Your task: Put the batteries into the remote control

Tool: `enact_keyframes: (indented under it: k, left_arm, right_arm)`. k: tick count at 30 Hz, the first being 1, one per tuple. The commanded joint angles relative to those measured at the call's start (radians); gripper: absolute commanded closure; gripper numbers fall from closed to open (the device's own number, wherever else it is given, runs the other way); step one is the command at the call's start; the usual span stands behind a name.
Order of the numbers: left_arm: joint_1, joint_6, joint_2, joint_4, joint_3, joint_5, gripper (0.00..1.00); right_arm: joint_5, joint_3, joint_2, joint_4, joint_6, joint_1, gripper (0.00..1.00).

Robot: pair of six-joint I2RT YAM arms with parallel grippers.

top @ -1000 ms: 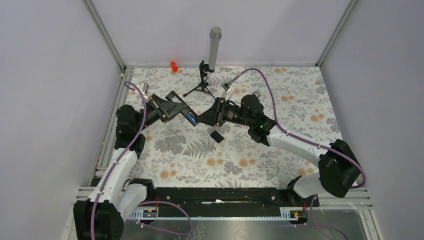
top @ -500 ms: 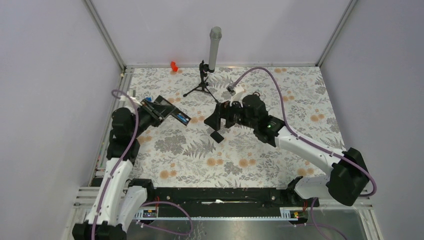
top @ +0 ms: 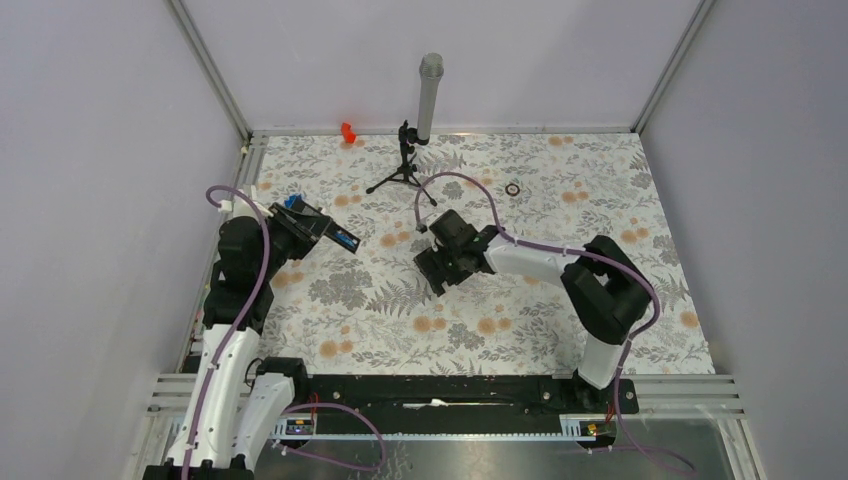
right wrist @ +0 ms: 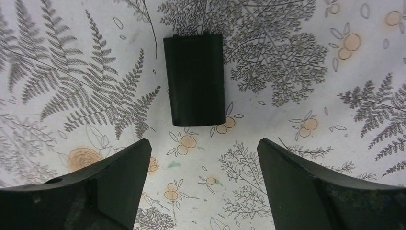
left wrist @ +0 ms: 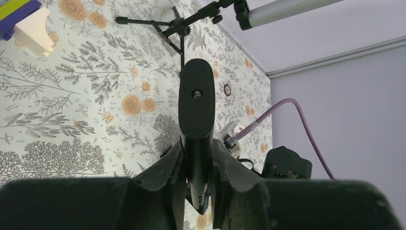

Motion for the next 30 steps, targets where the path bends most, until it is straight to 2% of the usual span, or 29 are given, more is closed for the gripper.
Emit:
enact_keyframes:
  k: [1,11,19,20,24,30]
  left_arm:
    - [0.006,0.01,0.022,0.03,0.022,0.009,1.0]
    - [0.011,0.005,0.048,0.058,0.014,0.048,1.0]
    - [0.016,0.002,0.061,0.068,0.009,0.071,1.0]
    - [0.016,0.002,0.061,0.069,0.008,0.072,1.0]
    - [0.019,0.004,0.06,0.066,0.006,0.078,1.0]
    - [0.021,0.008,0.063,0.068,0.001,0.093,1.0]
  right_arm:
    - [0.103,0.092,0.056,-0.073,-0.076,0.049,0.12]
    - [0.165,0.18,0.179,-0.135,-0.097,0.07,0.25]
    - [0.108,0.201,0.204,-0.156,-0.109,0.069,0.31]
    - [0.098,0.212,0.212,-0.168,-0.108,0.07,0.33]
    - [0.065,0.227,0.221,-0.185,-0.102,0.07,0.51]
    - [0.072,0.24,0.207,-0.179,-0.093,0.07,0.58]
